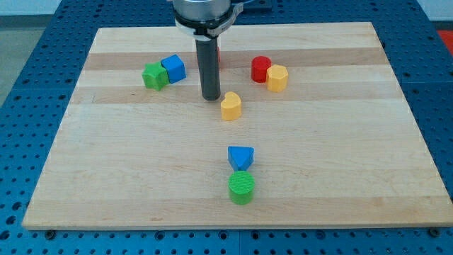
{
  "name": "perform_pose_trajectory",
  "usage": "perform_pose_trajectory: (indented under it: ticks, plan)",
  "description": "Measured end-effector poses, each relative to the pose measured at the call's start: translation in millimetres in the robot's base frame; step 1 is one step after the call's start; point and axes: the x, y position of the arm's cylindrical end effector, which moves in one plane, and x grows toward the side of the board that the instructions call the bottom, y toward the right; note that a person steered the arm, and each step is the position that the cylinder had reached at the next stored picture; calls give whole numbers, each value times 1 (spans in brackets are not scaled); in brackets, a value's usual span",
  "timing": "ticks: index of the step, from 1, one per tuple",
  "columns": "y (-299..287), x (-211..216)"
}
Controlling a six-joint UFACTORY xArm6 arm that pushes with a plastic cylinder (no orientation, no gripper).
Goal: Push the yellow heart above the blue triangle
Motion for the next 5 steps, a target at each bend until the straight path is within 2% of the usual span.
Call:
perform_pose_trajectory:
  ticks: [1,2,3,4,5]
  plan:
    - [0,30]
    - [3,33]
    - [3,19]
    - [-5,-47]
    - [8,-66]
